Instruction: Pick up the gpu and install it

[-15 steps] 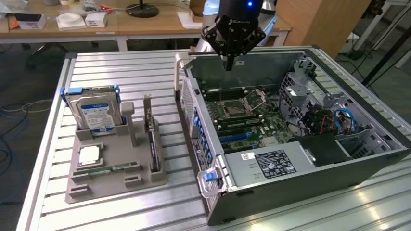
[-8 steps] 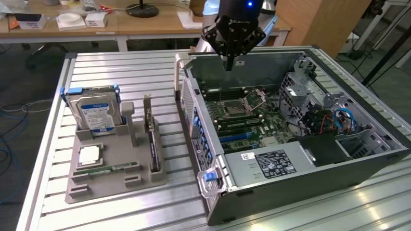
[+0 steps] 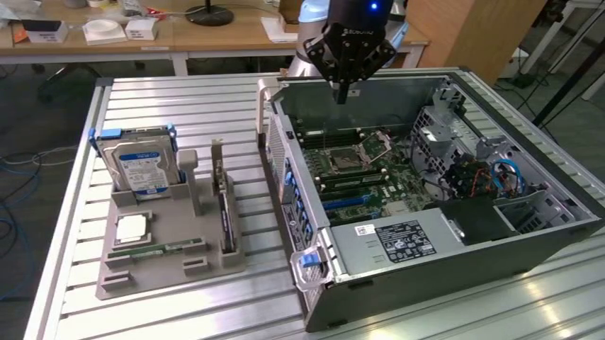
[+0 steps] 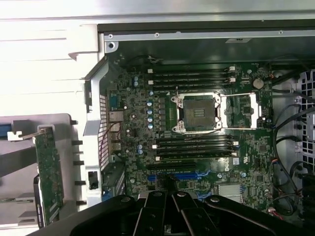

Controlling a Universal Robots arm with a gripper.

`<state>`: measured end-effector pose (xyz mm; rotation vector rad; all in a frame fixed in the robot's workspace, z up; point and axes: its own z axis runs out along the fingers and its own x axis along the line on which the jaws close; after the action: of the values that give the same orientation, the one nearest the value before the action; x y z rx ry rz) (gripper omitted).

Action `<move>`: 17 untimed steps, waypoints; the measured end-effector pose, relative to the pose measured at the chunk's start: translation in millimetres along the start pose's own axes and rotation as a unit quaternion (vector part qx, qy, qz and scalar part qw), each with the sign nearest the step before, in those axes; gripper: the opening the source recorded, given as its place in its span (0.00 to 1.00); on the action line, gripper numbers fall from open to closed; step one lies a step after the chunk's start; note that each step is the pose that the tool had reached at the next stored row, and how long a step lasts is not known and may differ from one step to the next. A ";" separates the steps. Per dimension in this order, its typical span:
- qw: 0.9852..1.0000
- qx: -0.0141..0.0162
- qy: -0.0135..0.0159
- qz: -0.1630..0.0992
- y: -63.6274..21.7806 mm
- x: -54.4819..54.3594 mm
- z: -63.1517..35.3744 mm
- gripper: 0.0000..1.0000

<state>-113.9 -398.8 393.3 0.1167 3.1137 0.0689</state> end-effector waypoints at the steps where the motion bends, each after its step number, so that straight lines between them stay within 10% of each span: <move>1: 1.000 0.000 0.000 0.000 0.1 -1.1 0.0 0.11; 17: 1.000 0.000 0.000 0.000 -0.5 5.9 -0.2 0.11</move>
<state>-119.8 -398.9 393.3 0.1164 3.1136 0.0688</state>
